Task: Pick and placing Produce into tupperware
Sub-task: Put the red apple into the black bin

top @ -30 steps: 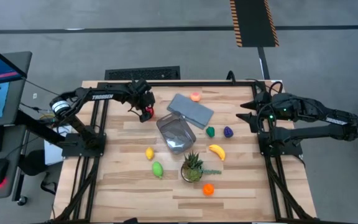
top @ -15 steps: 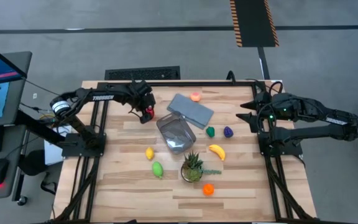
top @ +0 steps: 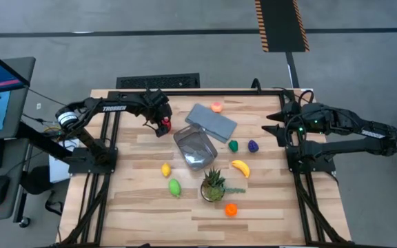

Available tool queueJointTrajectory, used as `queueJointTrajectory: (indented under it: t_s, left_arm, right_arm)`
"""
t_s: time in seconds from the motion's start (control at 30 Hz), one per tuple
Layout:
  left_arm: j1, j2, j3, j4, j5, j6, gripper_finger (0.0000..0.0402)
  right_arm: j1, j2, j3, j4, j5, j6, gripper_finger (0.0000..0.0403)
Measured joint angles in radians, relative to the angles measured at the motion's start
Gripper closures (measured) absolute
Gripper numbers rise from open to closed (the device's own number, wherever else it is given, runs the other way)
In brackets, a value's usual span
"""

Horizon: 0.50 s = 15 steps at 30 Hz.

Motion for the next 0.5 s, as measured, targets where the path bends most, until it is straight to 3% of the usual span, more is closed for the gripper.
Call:
queueJointTrajectory:
  t_s: [0.3, 0.5]
  left_arm:
    - [0.000, 0.000, 0.000, 0.001, 0.005, 0.000, 0.0149]
    - [0.000, 0.000, 0.000, 0.001, 0.009, 0.000, 0.0161]
  right_arm:
    - [0.000, 0.000, 0.000, 0.000, 0.000, 0.011, 0.0100]
    - [0.000, 0.000, 0.000, 0.000, 0.000, 0.018, 0.0100]
